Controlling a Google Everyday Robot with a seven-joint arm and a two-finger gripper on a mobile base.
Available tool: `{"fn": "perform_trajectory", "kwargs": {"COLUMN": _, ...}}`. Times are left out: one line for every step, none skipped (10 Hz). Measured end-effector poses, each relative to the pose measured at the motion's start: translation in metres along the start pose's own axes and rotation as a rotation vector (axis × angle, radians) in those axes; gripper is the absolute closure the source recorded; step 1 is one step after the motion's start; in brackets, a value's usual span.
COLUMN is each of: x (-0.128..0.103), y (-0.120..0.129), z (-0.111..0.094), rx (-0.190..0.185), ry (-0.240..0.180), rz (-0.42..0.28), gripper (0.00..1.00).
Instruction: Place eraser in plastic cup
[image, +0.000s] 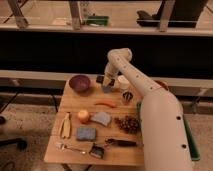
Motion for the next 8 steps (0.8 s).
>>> {"fn": "perform_trajectory", "kwargs": {"x": 0.000, "y": -0.001, "z": 0.001, "rx": 0.002, "ry": 0.003, "rz": -0.001, "gripper": 1.00}}
{"fn": "perform_trajectory", "kwargs": {"x": -0.003, "y": -0.001, "z": 0.002, "rx": 0.001, "ry": 0.003, "rz": -0.004, "gripper": 1.00}}
{"fn": "perform_trajectory", "kwargs": {"x": -0.008, "y": 0.000, "z": 0.005, "rx": -0.003, "ry": 0.005, "rz": -0.009, "gripper": 0.95}}
{"fn": "perform_trajectory", "kwargs": {"x": -0.012, "y": 0.001, "z": 0.006, "rx": -0.006, "ry": 0.005, "rz": -0.014, "gripper": 0.83}}
{"fn": "perform_trajectory", "kwargs": {"x": -0.014, "y": 0.001, "z": 0.006, "rx": -0.007, "ry": 0.007, "rz": -0.015, "gripper": 0.73}}
{"fn": "perform_trajectory", "kwargs": {"x": -0.014, "y": 0.001, "z": 0.007, "rx": -0.009, "ry": 0.011, "rz": -0.018, "gripper": 0.63}}
{"fn": "perform_trajectory", "kwargs": {"x": -0.017, "y": 0.002, "z": 0.008, "rx": -0.012, "ry": 0.012, "rz": -0.024, "gripper": 0.53}}
{"fn": "perform_trajectory", "kwargs": {"x": -0.021, "y": 0.002, "z": 0.007, "rx": -0.013, "ry": 0.015, "rz": -0.031, "gripper": 0.43}}
